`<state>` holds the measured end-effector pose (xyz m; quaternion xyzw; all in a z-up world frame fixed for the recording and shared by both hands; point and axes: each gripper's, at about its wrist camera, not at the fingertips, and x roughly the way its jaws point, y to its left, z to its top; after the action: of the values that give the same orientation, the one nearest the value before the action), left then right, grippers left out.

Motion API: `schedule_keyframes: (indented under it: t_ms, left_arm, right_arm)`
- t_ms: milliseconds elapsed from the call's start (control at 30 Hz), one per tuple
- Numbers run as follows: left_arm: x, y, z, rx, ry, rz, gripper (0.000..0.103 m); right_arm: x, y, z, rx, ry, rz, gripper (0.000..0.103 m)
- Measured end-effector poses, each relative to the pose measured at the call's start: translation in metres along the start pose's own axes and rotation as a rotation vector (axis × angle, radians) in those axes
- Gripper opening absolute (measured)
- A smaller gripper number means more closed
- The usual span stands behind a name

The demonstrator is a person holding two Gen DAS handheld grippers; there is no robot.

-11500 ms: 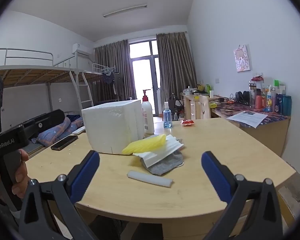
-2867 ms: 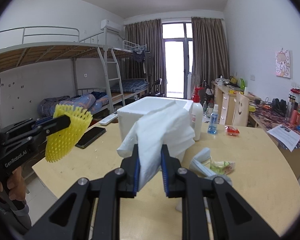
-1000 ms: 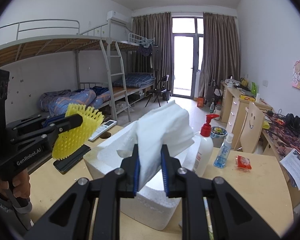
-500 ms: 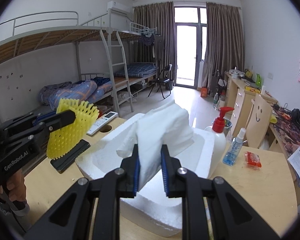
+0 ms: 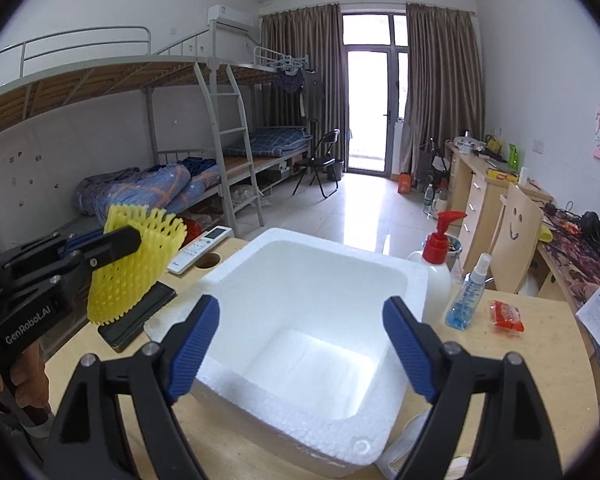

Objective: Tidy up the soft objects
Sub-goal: 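Open the right tool to drop the white tissue into the foam box, then lower the yellow mesh net into the foam box and open the left tool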

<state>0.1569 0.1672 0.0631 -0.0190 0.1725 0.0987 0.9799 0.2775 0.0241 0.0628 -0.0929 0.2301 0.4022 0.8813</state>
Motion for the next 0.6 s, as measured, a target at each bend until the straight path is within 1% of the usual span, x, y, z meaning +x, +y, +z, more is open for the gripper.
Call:
schedule_keyframes:
  t_ms: [300,600]
  left_arm:
    - [-0.005,-0.013,0.007,0.037,-0.023,-0.003,0.012]
    - [0.006,-0.032,0.019,0.076,-0.030,-0.046,0.012]
  right_arm:
    - [-0.015,-0.002,0.000,-0.005,-0.031,-0.012,0.093]
    - [-0.036,-0.021,-0.004,0.024,-0.074,-0.047,0.094]
